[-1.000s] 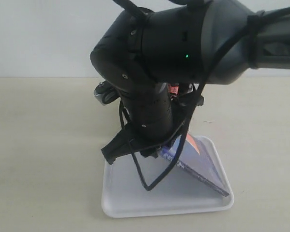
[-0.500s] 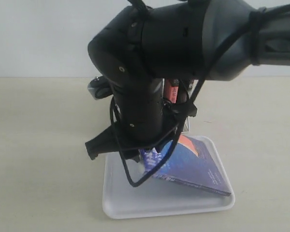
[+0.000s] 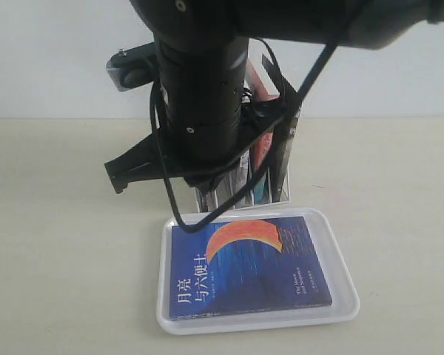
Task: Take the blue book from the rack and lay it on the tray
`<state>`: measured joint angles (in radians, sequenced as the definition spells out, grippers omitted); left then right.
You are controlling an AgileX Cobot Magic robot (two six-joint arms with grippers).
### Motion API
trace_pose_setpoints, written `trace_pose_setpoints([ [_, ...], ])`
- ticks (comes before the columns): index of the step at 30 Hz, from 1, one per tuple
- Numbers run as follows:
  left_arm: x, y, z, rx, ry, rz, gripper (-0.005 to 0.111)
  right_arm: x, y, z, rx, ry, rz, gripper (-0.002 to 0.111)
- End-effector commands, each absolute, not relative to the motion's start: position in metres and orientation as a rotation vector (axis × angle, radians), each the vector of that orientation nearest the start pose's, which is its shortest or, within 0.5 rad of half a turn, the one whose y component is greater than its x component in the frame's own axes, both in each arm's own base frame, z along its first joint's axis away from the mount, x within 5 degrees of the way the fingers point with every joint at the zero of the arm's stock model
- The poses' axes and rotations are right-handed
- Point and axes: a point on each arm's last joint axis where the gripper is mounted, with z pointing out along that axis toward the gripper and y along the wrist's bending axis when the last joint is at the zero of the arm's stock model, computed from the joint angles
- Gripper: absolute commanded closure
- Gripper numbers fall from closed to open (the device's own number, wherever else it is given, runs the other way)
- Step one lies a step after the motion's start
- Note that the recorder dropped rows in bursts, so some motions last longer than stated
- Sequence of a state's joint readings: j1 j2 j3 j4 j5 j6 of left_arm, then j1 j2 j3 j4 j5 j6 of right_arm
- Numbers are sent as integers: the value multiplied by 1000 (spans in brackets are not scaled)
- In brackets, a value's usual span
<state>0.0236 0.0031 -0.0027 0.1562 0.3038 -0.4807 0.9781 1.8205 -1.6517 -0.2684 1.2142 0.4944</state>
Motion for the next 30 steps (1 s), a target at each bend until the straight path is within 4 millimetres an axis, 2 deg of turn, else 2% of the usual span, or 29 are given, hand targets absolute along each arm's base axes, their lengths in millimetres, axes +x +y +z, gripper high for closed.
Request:
trace_pose_setpoints([
  [1, 54, 6, 187, -343, 1741, -177, 103, 234, 298, 320, -804, 2581, -54, 108],
  [4, 54, 6, 187, -343, 1741, -177, 103, 231, 285, 331, -801, 2531, -100, 108],
  [6, 54, 6, 187, -343, 1741, -177, 103, 224, 268, 335, -792, 2504, -156, 108],
  [7, 54, 6, 187, -343, 1741, -177, 103, 218, 253, 335, -754, 2497, -195, 108],
  [11, 54, 6, 187, -343, 1741, -177, 103, 197, 215, 336, -653, 2497, -231, 108],
  [13, 54, 6, 187, -343, 1741, -177, 103, 172, 172, 329, -532, 2500, -249, 108],
  [16, 54, 6, 187, -343, 1741, -177, 103, 151, 133, 322, -427, 2461, -261, 108],
  [17, 54, 6, 187, -343, 1741, -177, 103, 148, 120, 320, -361, 2377, -242, 108],
  [20, 54, 6, 187, -343, 1741, -177, 103, 153, 108, 324, -306, 2247, -198, 108],
  [23, 54, 6, 187, -343, 1741, -177, 103, 173, 94, 329, -254, 2190, -158, 108],
  [28, 54, 6, 187, -343, 1741, -177, 103, 199, 67, 327, -127, 2198, -91, 108],
  [30, 54, 6, 187, -343, 1741, -177, 103, 199, 65, 324, -78, 2228, -57, 108],
])
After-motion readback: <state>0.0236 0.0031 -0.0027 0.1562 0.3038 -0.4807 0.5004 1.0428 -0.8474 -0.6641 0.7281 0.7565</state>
